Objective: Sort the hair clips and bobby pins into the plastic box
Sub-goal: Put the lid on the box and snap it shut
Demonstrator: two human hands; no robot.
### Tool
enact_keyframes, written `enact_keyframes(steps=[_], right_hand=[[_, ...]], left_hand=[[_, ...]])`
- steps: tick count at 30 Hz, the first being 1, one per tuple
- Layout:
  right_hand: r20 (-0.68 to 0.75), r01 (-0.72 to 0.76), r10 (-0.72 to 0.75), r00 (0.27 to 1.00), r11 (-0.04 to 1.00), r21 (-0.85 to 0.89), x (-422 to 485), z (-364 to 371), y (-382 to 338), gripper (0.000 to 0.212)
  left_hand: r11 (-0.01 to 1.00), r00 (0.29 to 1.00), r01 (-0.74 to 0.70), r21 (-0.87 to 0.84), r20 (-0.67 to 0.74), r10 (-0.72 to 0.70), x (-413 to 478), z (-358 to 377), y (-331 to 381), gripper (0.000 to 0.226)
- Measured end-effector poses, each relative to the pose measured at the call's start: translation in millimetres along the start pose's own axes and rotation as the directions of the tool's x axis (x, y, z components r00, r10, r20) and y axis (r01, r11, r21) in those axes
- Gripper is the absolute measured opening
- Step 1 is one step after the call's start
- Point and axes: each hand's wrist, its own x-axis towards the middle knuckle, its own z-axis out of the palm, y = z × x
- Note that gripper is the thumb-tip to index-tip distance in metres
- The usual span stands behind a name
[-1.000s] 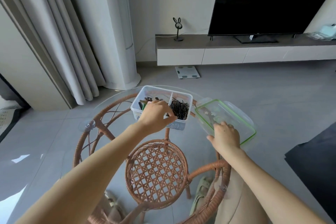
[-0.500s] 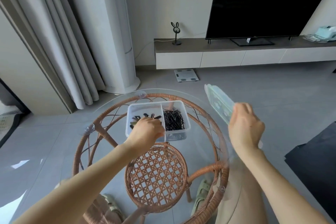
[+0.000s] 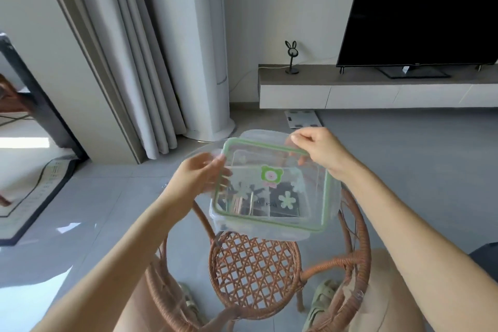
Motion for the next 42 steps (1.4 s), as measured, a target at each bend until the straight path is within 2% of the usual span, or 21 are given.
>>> enact_keyframes(steps=[2,4,5,8,12,14,16,18,20,23,30,42], right_hand=[[0.048,-0.017,0.018,0.999,0.999,-0.028,16,19,7,0.017],[0.008,-0.035,0.036,0.999,0.996,-0.087,28,32,16,0.010],[0.000,-0.050,0.050,0.999,0.992,-0.117,33,37,21,0.014],[-0.009,-0.131,0.131,0.991,0.975,-0.178,26,43,30,0.041],[-0.125,-0.253,0.232,0.965,0.945,-0.205,4,40,55,0.058],[-0.173,-0.323,0.291,0.941,0.925,-0.198,-7,39,66,0.059],[-0.206,-0.350,0.303,0.930,0.904,-0.247,-18,42,72,0.057],[-0.248,-0.342,0.270,0.930,0.883,-0.322,-25,44,70,0.056],[-0.310,-0.332,0.216,0.926,0.858,-0.392,-28,45,65,0.053],[-0.374,-0.309,0.148,0.916,0.854,-0.418,-30,43,54,0.048],[-0.339,-0.343,0.268,0.902,0.921,-0.185,-32,39,59,0.046],[-0.321,-0.338,0.274,0.907,0.927,-0.164,-35,47,69,0.045]], left_hand=[[1.000,0.996,0.027,0.006,-0.085,-0.026,6,-2,-10,0.016],[0.996,0.982,0.082,-0.031,-0.170,-0.087,12,-4,-18,0.016],[0.991,0.974,0.114,-0.068,-0.189,-0.125,17,-6,-22,0.018],[0.962,0.952,0.207,-0.175,-0.190,-0.240,32,-12,-32,0.019],[0.945,0.945,0.282,-0.163,-0.126,-0.303,44,-14,-42,0.018],[0.960,0.945,0.276,-0.053,-0.168,-0.281,48,-11,-45,0.023],[0.940,0.950,0.256,0.228,-0.241,-0.200,51,-9,-45,0.024],[0.808,0.955,0.250,0.533,-0.273,-0.115,54,-9,-42,0.023],[0.743,0.959,0.249,0.622,-0.264,-0.101,56,-11,-40,0.027],[0.778,0.955,0.268,0.568,-0.262,-0.138,58,-12,-41,0.033],[0.810,0.941,0.307,0.499,-0.286,-0.180,63,-11,-42,0.034],[0.846,0.933,0.346,0.406,-0.245,-0.263,64,-12,-38,0.026]])
